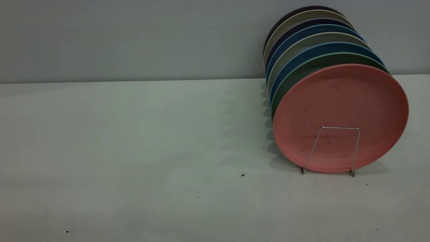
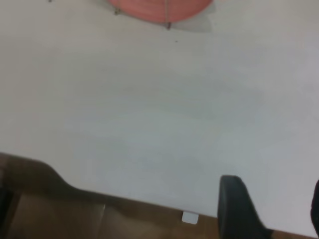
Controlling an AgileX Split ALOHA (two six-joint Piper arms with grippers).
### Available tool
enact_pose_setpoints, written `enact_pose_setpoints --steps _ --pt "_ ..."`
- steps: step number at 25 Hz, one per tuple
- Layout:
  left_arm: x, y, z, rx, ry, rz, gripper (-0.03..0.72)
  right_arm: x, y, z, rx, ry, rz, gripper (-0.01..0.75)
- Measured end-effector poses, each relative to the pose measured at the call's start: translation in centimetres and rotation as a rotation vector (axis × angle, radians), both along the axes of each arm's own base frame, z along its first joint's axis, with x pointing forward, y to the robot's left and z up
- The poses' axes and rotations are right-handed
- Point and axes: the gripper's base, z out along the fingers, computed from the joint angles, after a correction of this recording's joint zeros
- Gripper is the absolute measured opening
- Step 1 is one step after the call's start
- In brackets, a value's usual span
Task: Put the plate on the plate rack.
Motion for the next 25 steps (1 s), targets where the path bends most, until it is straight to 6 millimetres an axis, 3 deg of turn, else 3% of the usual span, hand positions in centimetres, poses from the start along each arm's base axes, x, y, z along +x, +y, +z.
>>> enact_pose_setpoints --steps 13,25 --pt "-1.7 0.0 0.1 0.020 -0.121 0.001 0.468 0.0 -0.1 0.0 0.002 -0.002 -0.015 0.375" --pt "-1.9 0.0 0.1 0.021 -0.132 0.000 0.468 0.0 -0.1 0.0 0.002 -0.004 -0.015 0.375"
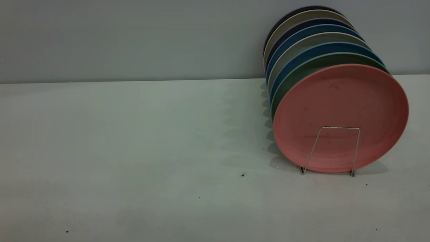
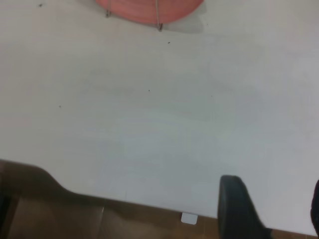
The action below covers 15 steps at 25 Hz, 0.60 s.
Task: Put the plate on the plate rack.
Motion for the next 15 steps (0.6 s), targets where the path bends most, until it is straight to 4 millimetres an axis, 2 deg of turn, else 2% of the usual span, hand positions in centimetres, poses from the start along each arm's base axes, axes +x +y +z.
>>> enact_pose_setpoints --steps 15 --pt "0.00 0.08 -0.01 0.008 0.001 0.004 0.468 0.00 0.00 -0.01 0.000 0.000 0.000 0.375"
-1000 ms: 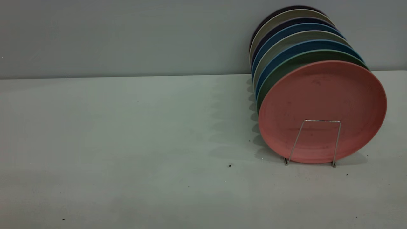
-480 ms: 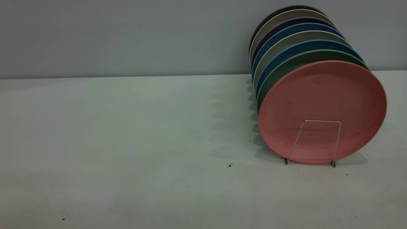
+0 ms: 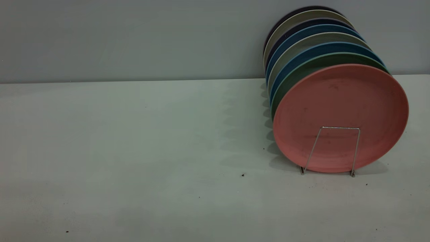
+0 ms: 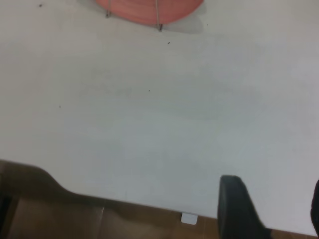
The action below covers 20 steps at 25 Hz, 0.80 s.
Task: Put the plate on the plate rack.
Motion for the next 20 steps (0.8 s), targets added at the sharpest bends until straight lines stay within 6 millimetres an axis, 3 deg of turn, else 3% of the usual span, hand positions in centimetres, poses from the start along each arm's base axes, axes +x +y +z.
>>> enact_pose_setpoints --steps 13,20 --pt "-0.1 0.0 0.0 0.000 -0.005 0.000 0.468 0.0 0.0 0.0 0.000 0.000 0.000 0.375" --pt "-1.3 -0.1 0.0 0.000 -0.088 -0.047 0.468 -0.9 0.0 0.1 0.002 -0.064 0.000 0.375"
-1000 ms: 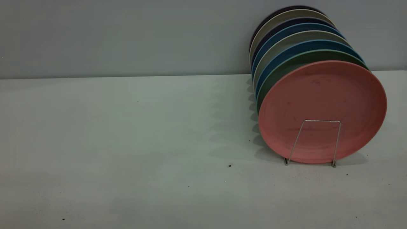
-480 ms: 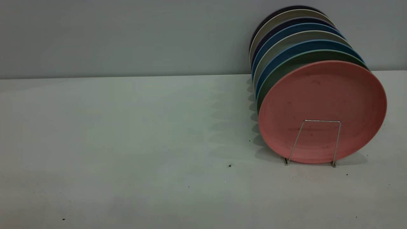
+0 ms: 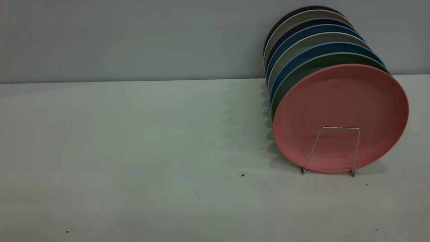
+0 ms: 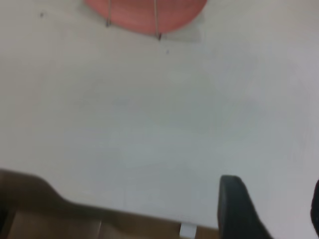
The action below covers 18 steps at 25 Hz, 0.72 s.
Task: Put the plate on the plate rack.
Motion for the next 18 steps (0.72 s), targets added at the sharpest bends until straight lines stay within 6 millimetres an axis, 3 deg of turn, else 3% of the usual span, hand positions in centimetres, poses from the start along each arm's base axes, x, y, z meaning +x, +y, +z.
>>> enact_pose_setpoints --steps 11,18 --pt "-0.6 0.0 0.0 0.000 -0.040 -0.029 0.468 -2.3 -0.1 0.0 0.005 -0.158 0.000 0.375" --pt "-1.0 0.0 -0.1 -0.001 -0.069 -0.037 0.468 -2.4 -0.1 0.0 0.005 -0.163 0.000 0.375"
